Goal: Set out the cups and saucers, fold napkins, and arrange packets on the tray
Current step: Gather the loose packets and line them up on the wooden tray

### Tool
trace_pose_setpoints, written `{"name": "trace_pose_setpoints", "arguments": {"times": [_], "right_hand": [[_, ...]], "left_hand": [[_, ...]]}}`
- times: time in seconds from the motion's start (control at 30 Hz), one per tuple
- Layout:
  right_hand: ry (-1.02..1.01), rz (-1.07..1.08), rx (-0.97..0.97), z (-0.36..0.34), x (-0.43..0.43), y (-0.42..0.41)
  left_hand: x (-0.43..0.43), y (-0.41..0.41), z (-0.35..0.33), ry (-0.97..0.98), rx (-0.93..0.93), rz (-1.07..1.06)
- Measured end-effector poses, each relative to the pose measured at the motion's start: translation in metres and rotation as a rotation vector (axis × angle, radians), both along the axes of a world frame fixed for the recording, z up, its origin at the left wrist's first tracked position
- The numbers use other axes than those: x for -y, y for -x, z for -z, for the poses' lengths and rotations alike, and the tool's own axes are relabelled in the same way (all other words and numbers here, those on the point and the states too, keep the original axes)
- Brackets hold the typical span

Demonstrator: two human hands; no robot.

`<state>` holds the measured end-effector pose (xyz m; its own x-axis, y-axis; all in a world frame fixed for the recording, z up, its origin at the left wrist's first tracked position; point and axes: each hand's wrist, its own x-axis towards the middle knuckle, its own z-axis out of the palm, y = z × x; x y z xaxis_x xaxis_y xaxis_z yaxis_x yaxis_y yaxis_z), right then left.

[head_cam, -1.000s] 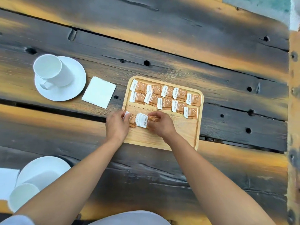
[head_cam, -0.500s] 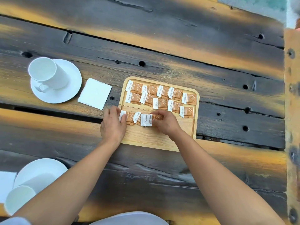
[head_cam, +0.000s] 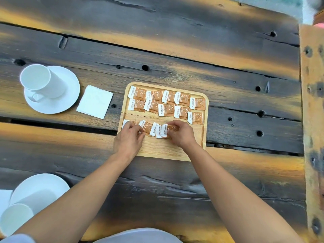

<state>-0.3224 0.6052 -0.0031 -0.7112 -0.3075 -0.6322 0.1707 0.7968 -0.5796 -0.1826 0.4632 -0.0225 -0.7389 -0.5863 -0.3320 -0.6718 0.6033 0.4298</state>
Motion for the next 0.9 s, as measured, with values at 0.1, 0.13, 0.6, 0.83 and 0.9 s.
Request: {"name": "trace_pose_setpoints", "arguments": {"times": [0.1,0.13,0.6,0.83,0.9], "right_hand": [[-0.004,-0.005,-0.030,-0.001,-0.004,0.002],[0.000,0.003,-0.022,-0.001,-0.006,0.002],[-0.047,0.022,-0.104,-0.004,-0.033,0.014],[-0.121,-0.062,-0.166,-0.006,-0.051,0.023],[-0.160,-0.060,-0.143,-0.007,-0.059,0.026]], "left_hand": [[-0.001,0.002,-0.001,0.002,0.007,-0.001],[-0.002,0.003,-0.001,0.006,0.010,-0.001],[-0.011,0.011,-0.012,0.038,0.052,-0.027],[-0.020,0.013,-0.015,0.051,0.052,-0.032],[-0.023,0.013,-0.015,0.057,0.060,-0.039]]}}
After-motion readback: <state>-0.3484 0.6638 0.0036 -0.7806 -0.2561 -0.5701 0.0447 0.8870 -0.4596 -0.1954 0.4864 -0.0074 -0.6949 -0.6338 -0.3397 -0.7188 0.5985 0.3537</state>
